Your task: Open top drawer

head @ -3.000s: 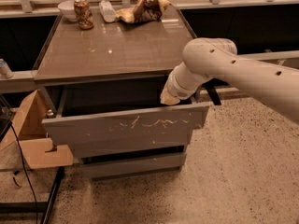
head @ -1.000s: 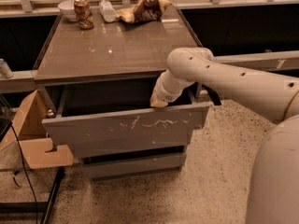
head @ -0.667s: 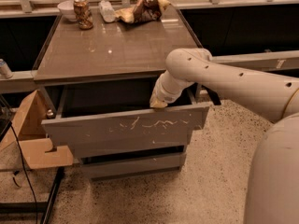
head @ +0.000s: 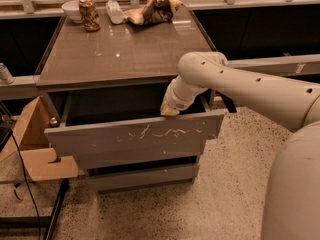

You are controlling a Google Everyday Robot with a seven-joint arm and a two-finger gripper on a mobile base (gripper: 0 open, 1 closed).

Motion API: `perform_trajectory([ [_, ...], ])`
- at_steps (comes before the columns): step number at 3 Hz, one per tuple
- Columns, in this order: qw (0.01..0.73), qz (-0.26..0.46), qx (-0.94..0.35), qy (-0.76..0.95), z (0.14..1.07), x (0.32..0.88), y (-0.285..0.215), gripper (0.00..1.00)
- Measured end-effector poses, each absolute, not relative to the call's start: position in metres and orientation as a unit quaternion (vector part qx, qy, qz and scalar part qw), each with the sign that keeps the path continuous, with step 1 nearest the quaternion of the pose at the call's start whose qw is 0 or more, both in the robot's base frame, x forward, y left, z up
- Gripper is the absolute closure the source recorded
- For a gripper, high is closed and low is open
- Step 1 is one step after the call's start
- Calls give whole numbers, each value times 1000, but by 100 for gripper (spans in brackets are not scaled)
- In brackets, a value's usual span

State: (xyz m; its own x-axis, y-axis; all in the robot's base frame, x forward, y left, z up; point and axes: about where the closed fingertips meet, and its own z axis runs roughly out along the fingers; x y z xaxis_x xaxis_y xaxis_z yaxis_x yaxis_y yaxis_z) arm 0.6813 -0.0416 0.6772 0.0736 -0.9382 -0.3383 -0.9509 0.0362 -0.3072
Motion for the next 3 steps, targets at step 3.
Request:
perform_trajectory([
  [3, 235, 14, -694, 680, 677, 681, -42, 0],
])
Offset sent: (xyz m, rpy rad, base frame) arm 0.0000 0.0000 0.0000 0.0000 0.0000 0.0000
